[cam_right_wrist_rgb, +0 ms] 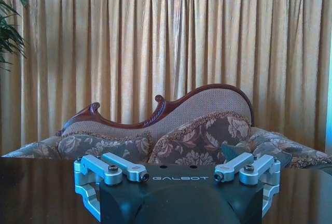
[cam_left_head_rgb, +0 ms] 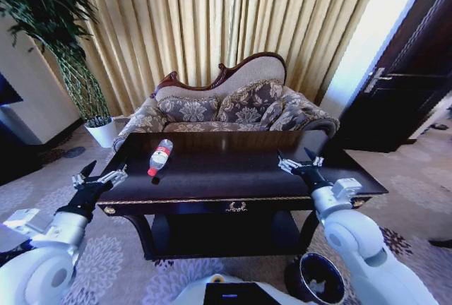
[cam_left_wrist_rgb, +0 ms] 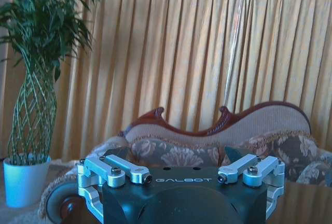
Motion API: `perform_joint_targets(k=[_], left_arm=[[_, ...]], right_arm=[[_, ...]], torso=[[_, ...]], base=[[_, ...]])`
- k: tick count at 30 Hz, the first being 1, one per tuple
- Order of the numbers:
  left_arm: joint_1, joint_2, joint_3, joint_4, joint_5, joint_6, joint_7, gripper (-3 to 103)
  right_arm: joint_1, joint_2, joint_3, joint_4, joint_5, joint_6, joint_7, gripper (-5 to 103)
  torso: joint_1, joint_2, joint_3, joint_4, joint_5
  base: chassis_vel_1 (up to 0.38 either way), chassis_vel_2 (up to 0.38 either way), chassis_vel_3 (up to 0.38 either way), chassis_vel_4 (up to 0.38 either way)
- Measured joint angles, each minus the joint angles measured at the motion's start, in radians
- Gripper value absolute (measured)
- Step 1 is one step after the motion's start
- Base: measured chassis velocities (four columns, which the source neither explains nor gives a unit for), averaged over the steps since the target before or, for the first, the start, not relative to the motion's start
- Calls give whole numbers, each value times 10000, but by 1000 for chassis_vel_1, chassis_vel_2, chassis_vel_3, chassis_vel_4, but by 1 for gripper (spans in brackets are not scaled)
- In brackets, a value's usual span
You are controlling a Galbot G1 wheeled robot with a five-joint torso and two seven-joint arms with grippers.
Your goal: Move to the front of the table and place the trash on the table into the trash bin.
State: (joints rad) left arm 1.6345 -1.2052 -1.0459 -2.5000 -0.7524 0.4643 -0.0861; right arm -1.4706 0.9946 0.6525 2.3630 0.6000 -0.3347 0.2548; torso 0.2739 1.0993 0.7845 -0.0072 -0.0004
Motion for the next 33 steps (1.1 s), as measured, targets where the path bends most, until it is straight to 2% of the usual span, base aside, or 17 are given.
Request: perform_joint_targets(k=[1, 4, 5, 8, 9, 12, 16, 24, 33], left_arm=[[0, 0, 0, 0, 0, 0, 0, 100], [-767, 1045, 450, 5, -491, 593, -962, 100], [-767, 1045, 450, 5, -491, 593, -962, 100], [-1313, 2010, 942, 508, -662, 699, -1365, 100], [-1313, 2010, 942, 508, -662, 699, -1365, 100], [-1838, 2689, 1400, 1164, -825, 765, -1690, 100], [-2495, 3182, 1922, 1810, -973, 847, -1881, 100], [-3750, 3758, 2954, 2864, -1711, 1111, -1887, 100], [-4614, 3794, 4553, 3337, -2024, 1535, -2482, 100]], right_arm=[[0, 0, 0, 0, 0, 0, 0, 100], [-51, -31, -19, -22, -42, 5, 5, 100], [-51, -31, -19, -22, -42, 5, 5, 100], [-201, -29, -45, 1, -140, 10, 9, 100], [-201, -29, -45, 1, -140, 10, 9, 100], [-336, -51, 5, 20, -210, 30, 24, 100], [-453, -1, 37, 33, -327, 50, 40, 100], [-623, 163, 50, 110, -509, 62, 58, 100], [-769, 326, 81, 116, -678, 98, 84, 100]], torso=[[0, 0, 0, 0, 0], [1, 0, 0, -3, 0], [1, 0, 0, -3, 0], [2, 0, 1, -4, 2], [2, 0, 1, -4, 2], [2, 0, 1, 0, -1], [2, -1, 2, -3, -1], [2, 0, 1, -3, 1], [2, 0, 1, -2, 2]], base=[[0, 0, 0, 0], [0, 0, 0, 0], [0, 0, 0, 0], [0, 0, 0, 0], [0, 0, 0, 0], [0, 0, 0, 0], [0, 0, 0, 0], [0, 0, 0, 0], [0, 0, 0, 0]])
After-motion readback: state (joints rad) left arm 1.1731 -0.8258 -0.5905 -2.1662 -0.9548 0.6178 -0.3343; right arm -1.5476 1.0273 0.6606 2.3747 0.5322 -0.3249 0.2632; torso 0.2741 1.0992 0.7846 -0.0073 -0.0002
